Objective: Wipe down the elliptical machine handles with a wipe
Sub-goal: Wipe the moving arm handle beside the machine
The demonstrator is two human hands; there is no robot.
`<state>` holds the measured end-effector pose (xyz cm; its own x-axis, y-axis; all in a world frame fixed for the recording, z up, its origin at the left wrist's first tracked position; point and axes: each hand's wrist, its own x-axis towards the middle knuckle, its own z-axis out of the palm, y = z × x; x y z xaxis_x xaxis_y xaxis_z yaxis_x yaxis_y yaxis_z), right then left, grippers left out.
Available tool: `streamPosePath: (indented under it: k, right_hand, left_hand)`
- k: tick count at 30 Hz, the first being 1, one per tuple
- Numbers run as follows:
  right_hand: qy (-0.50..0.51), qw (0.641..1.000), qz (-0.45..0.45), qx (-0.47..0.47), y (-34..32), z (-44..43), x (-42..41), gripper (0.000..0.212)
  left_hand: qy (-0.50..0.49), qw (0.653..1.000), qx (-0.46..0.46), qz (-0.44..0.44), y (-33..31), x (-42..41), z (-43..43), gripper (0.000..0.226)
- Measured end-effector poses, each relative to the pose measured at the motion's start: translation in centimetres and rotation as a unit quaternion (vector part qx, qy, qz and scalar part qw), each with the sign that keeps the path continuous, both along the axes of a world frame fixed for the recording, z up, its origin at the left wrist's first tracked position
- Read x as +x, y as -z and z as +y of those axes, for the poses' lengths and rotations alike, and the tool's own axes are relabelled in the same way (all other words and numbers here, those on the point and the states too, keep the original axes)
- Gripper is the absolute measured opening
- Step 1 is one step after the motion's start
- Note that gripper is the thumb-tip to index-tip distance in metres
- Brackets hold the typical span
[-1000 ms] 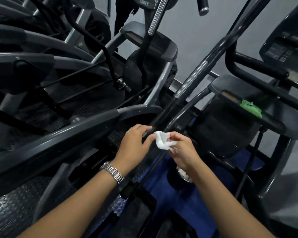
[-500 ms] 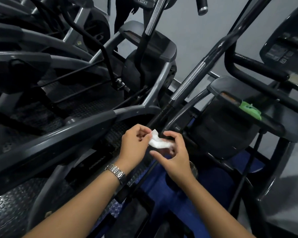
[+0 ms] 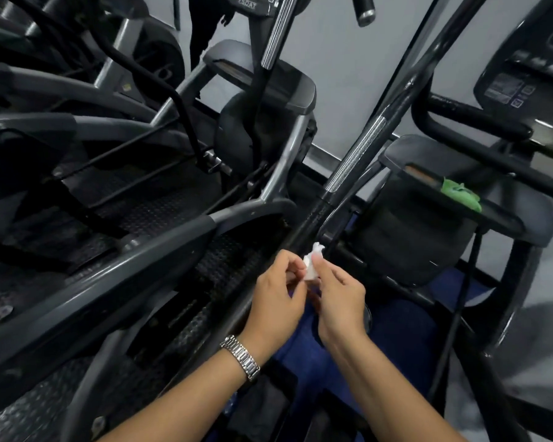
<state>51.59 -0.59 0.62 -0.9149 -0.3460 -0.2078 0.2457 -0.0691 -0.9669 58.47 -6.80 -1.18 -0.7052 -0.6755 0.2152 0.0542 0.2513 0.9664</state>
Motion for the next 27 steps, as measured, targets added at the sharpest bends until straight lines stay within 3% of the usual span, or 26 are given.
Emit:
streamPosePath:
  k: [3, 5, 7, 9, 11, 13, 15, 19, 23, 27]
  right_hand:
    - [0.042, 0.998, 0.023, 0.035, 0.6, 0.0, -2.1, 0.007]
    - [0.066, 0.987, 0.130, 0.072, 0.5, 0.0, -3.9, 0.011]
    - [0.071, 0.949, 0.292, 0.097, -0.3, -0.2, -5.3, 0.012]
    - [0.042, 0.882, 0.460, 0.096, -0.8, -0.8, -6.5, 0.017]
    - [-0.034, 0.766, 0.630, 0.123, 0.6, -1.9, -7.5, 0.020]
    - [-0.105, 0.658, 0.724, 0.178, 3.3, -2.5, -7.7, 0.024]
    - [-0.143, 0.601, 0.759, 0.207, 5.5, -2.2, -7.8, 0.031]
    - [-0.133, 0.547, 0.795, 0.228, 5.4, -1.6, -8.6, 0.027]
    - [-0.101, 0.557, 0.781, 0.264, 5.5, -3.0, -7.9, 0.030]
    - [-0.159, 0.559, 0.769, 0.265, 6.5, -1.1, -7.1, 0.038]
  left_hand:
    - [0.036, 0.998, -0.047, -0.019, -0.1, 0.1, -0.5, 0.022]
    - [0.017, 0.986, -0.156, -0.055, 0.0, 0.3, -1.1, 0.025]
    - [-0.017, 0.954, -0.275, -0.117, 0.4, 0.6, -1.6, 0.033]
    - [-0.040, 0.924, -0.328, -0.191, 1.2, 1.0, -2.2, 0.041]
    - [-0.041, 0.918, -0.325, -0.222, 1.7, 1.2, -2.5, 0.041]
    - [-0.030, 0.921, -0.321, -0.220, 1.9, 1.2, -2.5, 0.038]
    - [-0.020, 0.925, -0.310, -0.218, 1.7, 1.3, -2.4, 0.040]
    - [-0.016, 0.927, -0.302, -0.220, 1.6, 1.4, -2.5, 0.044]
    - [-0.014, 0.930, -0.291, -0.223, 1.6, 1.4, -2.6, 0.045]
    - [-0.008, 0.936, -0.281, -0.212, 1.5, 1.6, -2.8, 0.044]
